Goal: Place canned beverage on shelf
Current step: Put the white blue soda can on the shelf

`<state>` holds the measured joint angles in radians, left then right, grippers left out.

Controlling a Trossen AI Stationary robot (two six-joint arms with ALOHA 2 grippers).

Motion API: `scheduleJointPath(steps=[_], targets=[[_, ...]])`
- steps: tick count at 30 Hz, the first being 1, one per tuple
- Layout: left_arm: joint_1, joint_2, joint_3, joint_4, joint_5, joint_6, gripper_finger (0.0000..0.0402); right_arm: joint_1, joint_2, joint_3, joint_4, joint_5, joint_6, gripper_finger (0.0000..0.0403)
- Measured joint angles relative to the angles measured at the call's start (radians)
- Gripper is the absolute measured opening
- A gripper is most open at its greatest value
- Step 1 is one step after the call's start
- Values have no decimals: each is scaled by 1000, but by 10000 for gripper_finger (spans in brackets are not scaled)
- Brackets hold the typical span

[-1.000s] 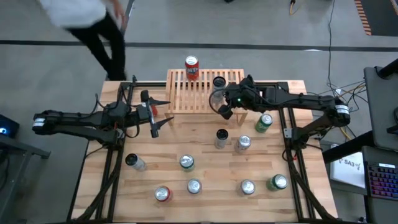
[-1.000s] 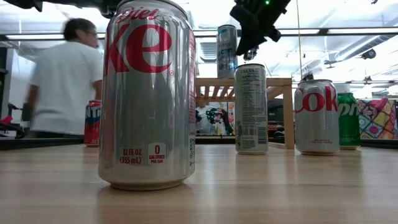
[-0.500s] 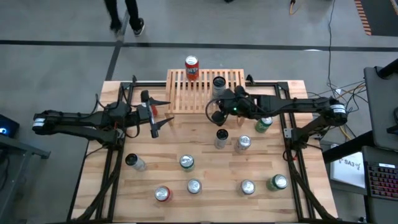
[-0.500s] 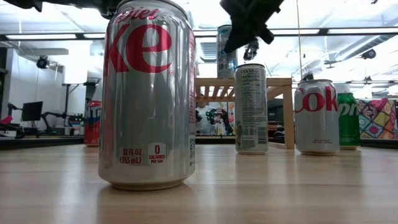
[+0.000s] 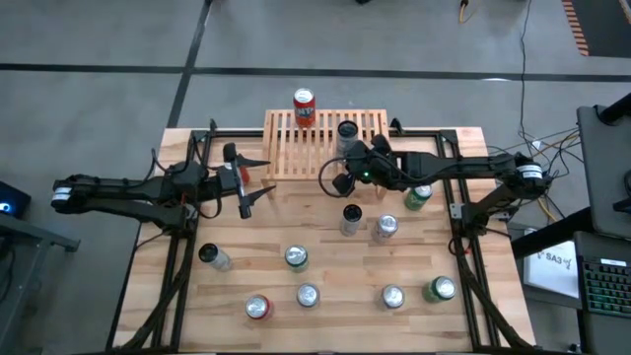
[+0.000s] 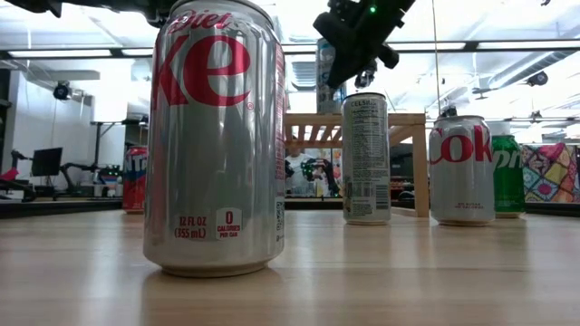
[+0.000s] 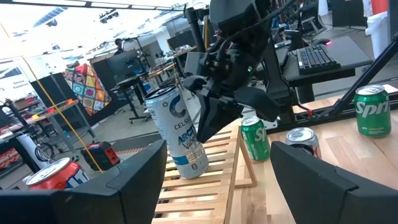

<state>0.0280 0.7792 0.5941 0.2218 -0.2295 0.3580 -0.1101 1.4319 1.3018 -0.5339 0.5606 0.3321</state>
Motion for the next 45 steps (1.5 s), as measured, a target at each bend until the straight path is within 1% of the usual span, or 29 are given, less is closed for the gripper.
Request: scheduleJointPath(steps=[2,18,23,27,36,45], targets=[[0,0,0,0,0,0,272,-2,0,0,0,16,-5,9],[0,0,0,2,0,0,272,-71,0,0,0,19,-19,9],[0,0,0,1,0,0,272,-70,0,0,0,14,-16,9],[0,0,0,-1,0,0,272,-53,3,0,2,-18,14,9],[0,0,-1,3,0,0,272,-39,59,0,147,-13,-45,9],[0,-1,-1,-1,0,0,272,-80,69,-1,150,-8,-65,9]])
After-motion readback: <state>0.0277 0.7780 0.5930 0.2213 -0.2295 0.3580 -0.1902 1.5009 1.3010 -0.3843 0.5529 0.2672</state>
